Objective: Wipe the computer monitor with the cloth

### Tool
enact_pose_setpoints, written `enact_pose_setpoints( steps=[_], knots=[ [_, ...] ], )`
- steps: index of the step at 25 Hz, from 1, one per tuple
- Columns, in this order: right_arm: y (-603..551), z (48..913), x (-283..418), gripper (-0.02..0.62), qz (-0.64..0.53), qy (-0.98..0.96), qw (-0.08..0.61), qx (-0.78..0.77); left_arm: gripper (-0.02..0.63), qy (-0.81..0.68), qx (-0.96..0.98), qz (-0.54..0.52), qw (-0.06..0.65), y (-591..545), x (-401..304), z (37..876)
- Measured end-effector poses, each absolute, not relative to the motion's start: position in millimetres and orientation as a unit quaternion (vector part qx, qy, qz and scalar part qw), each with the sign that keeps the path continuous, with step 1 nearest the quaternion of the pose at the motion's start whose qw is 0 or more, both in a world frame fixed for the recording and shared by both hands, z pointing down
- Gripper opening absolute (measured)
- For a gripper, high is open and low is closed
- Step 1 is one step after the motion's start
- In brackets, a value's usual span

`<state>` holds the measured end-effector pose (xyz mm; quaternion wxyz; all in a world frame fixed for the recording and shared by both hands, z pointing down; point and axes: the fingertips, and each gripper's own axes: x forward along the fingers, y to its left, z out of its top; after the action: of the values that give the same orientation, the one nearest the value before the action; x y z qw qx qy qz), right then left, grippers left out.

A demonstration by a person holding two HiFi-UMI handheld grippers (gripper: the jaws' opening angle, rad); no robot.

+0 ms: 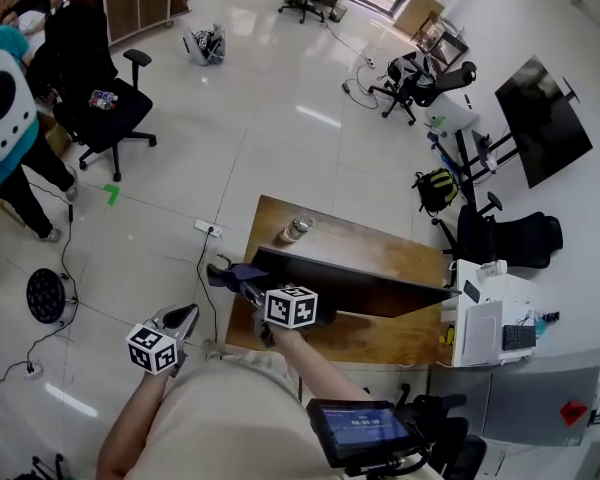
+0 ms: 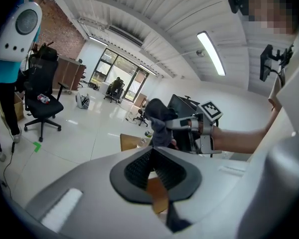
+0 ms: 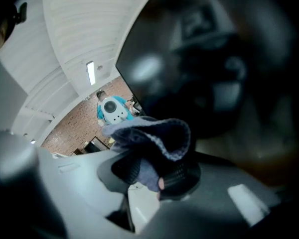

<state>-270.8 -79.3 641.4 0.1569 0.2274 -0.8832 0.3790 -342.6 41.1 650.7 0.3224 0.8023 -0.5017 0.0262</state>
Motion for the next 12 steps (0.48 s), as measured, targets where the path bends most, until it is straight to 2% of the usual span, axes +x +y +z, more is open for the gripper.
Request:
enact_pose_setpoints(
  steps=[12],
  knots=[
    [-87.8, 567.1, -276.0, 0.097, 0.349, -0.901, 0.105, 0.234, -0.009, -0.494, 0.807, 0.018, 0.323, 46.4, -334.7, 653.4]
  ],
)
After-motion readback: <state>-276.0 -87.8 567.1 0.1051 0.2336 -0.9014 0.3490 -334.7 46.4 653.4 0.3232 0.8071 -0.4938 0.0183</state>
